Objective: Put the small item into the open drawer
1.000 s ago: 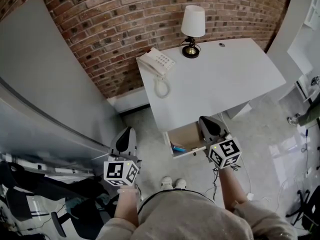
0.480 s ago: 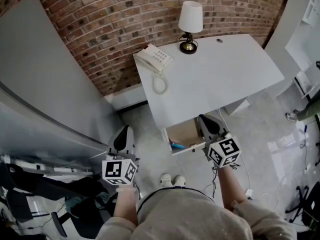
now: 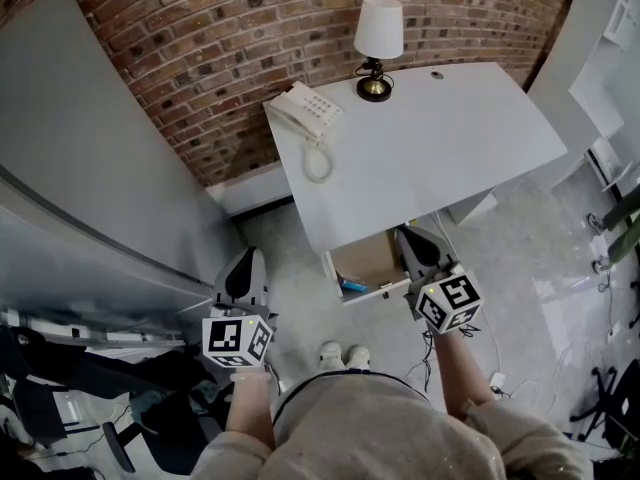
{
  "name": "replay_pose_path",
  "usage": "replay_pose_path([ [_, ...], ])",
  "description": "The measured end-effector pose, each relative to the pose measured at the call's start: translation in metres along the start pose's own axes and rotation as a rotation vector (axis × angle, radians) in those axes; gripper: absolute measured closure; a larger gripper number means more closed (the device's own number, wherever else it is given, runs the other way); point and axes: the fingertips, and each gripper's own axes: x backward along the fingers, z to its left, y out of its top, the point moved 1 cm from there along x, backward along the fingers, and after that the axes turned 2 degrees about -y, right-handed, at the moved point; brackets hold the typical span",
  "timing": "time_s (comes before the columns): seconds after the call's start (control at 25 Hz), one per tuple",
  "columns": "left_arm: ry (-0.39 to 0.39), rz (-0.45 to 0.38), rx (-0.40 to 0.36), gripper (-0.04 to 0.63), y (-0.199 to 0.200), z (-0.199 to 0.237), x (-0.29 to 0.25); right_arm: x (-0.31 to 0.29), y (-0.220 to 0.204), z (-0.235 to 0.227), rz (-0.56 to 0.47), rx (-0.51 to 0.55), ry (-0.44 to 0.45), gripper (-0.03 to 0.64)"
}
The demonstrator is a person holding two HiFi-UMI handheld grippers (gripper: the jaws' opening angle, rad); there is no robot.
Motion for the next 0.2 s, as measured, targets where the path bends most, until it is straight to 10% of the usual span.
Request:
replay_pose_path([
  [0.2,-0.002,0.001,0.002,0.591,-0.0031,0.0004,-0.0004,-0.0001,-0.0032,0.0008,0.001,-0.004,0.0,0.612],
])
